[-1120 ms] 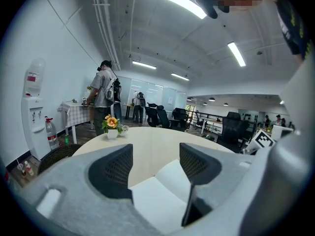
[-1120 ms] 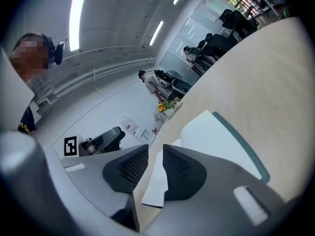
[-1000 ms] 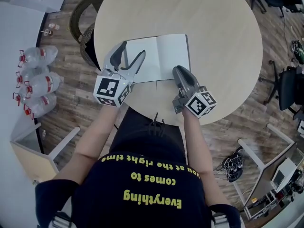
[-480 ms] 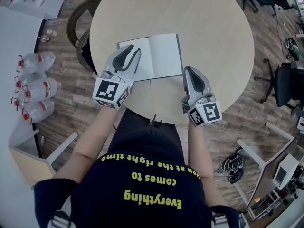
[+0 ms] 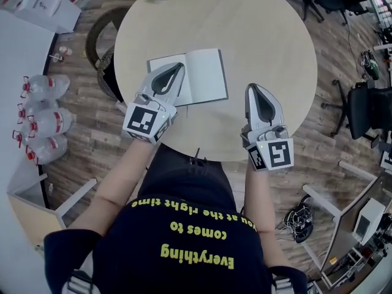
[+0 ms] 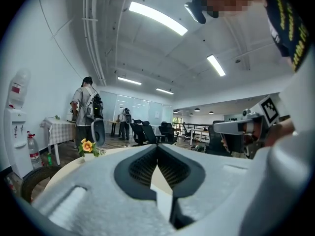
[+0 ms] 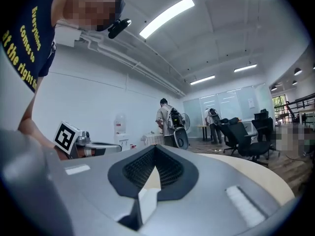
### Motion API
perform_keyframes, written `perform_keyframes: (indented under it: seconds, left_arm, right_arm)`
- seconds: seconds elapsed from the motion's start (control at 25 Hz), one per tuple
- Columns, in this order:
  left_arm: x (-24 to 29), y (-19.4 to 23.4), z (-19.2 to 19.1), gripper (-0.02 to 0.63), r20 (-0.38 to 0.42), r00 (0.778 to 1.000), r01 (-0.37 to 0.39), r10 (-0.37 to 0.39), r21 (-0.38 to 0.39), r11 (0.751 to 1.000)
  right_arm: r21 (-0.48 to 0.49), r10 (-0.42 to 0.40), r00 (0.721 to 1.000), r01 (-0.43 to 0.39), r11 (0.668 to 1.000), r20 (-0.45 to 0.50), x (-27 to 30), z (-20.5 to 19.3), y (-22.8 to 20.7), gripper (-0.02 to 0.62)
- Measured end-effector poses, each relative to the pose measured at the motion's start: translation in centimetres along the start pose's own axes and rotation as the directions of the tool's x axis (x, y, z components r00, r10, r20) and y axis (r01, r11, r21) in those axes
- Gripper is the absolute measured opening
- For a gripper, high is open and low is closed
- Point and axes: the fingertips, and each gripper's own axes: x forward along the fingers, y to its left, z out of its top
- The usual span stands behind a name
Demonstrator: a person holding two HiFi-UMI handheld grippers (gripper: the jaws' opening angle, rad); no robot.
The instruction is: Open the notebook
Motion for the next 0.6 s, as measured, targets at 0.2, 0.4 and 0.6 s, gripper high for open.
perform_keyframes:
  seconds: [0.2,0.4,0.6]
  left_arm:
    - [0.4,-1.4,2.5,0.002,0.058,0.998,0.017,-0.017,0.011,1.000]
    - [0.5,-2.2,4.9,0.002,0.105,0.994,0.013,-0.017,0.034,0.999]
    - [0.7,-2.8,6.2,0.002,0.120,0.993,0.008,-0.013,0.048,0.999]
  right_arm:
    - [0.019,0.001,0.997,-0.003,1.000,0.071,0.2,3.2,-0.3,0.012]
    - [-0.003,0.015,0.994,-0.014,1.000,0.111,0.7,5.3,0.4,0.012]
    - [-0.009,0.007,0.992,-0.006,1.000,0.128,1.0,6.0,0.7,0.012]
